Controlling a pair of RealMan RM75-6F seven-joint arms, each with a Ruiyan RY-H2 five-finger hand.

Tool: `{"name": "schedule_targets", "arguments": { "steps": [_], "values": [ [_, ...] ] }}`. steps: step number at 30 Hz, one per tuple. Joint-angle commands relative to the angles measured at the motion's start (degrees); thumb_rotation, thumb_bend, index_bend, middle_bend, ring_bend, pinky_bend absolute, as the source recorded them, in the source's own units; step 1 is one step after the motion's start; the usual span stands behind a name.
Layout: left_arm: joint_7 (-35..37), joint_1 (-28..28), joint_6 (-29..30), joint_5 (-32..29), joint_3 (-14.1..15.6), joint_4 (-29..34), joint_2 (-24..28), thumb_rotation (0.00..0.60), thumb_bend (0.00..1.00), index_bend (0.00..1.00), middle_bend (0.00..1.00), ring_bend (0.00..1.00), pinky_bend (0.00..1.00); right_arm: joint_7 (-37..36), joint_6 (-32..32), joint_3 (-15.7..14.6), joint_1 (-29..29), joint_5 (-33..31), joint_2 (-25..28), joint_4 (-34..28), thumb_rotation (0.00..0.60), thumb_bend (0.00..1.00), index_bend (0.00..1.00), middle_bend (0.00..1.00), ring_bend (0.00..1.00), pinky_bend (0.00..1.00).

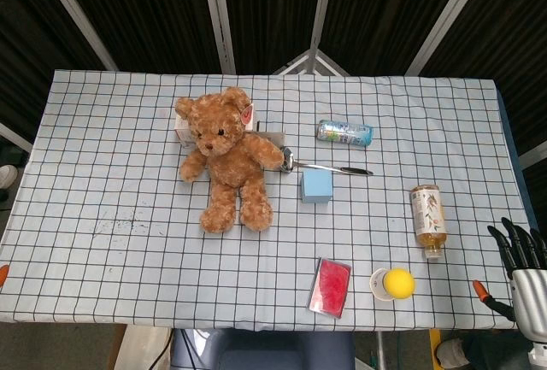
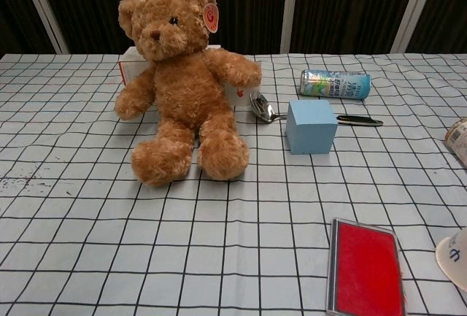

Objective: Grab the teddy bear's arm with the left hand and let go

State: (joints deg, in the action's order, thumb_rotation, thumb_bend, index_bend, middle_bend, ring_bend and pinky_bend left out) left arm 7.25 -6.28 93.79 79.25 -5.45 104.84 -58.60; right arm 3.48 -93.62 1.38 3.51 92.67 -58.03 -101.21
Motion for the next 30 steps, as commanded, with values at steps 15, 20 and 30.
{"name": "schedule_targets", "arguments": {
  "steps": [15, 20, 30],
  "values": [
    [7.09, 6.23, -13.67, -1.49, 0.20, 1.04, 1.21, 0.600, 0.32, 0.24, 0.08, 0.00, 0.00, -1.80, 0.17, -0.06, 0.15, -0.54, 0.72, -0.02, 0.600, 0.22, 0.12, 0.06, 0.08, 0.00],
    [11.59, 12.82, -24.49, -6.38, -3.08, 4.18, 2.63, 0.600, 0.31, 0.24, 0.08, 0.00, 0.00, -2.21, 0.11, 0.00, 0.14, -0.57, 0.82, 0.01, 0.600, 0.22, 0.12, 0.06, 0.08, 0.00],
    [20.34, 26.77, -45.95, -23.55, -11.07, 0.73, -1.20, 0.600, 0.28, 0.24, 0.06, 0.00, 0.00, -2.88, 0.71, 0.17, -0.05, -1.39, 0.86, 0.57, 0.600, 0.22, 0.12, 0.06, 0.08, 0.00]
  ]
}}
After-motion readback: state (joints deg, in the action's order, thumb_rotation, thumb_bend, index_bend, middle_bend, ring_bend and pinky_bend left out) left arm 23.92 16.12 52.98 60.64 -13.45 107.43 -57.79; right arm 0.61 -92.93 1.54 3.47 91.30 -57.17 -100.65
